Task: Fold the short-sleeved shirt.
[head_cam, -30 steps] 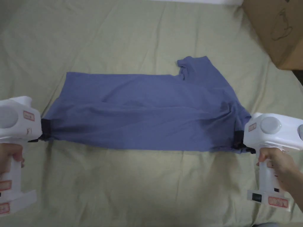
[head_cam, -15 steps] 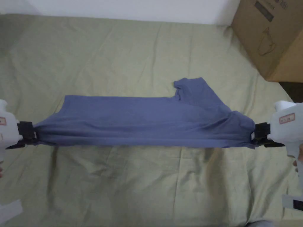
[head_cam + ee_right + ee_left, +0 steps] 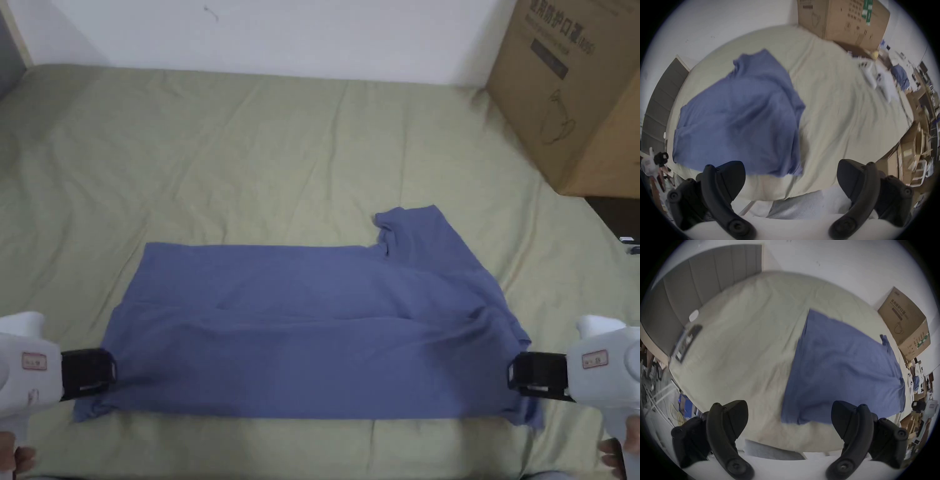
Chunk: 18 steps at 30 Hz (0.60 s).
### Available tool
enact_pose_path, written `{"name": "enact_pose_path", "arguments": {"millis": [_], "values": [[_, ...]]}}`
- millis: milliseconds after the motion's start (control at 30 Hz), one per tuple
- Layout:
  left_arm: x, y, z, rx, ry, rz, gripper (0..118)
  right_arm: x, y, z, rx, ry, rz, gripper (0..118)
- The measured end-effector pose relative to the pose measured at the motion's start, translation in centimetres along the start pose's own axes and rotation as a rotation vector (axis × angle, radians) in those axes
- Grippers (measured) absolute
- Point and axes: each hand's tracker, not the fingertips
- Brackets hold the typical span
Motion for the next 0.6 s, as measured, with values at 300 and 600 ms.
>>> {"name": "enact_pose_path", "arguments": {"millis": [300, 600], "values": [[6.6, 5.2, 9.8, 0.592, -0.013, -0.185, 106, -4.7, 4.0, 12.5, 0.662, 0.062, 0.082, 114], [11.3, 3.5, 12.3, 0.916, -0.049, -0.209, 102, -9.3, 1.9, 14.7, 1.000, 0.072, 0.076, 117]]}}
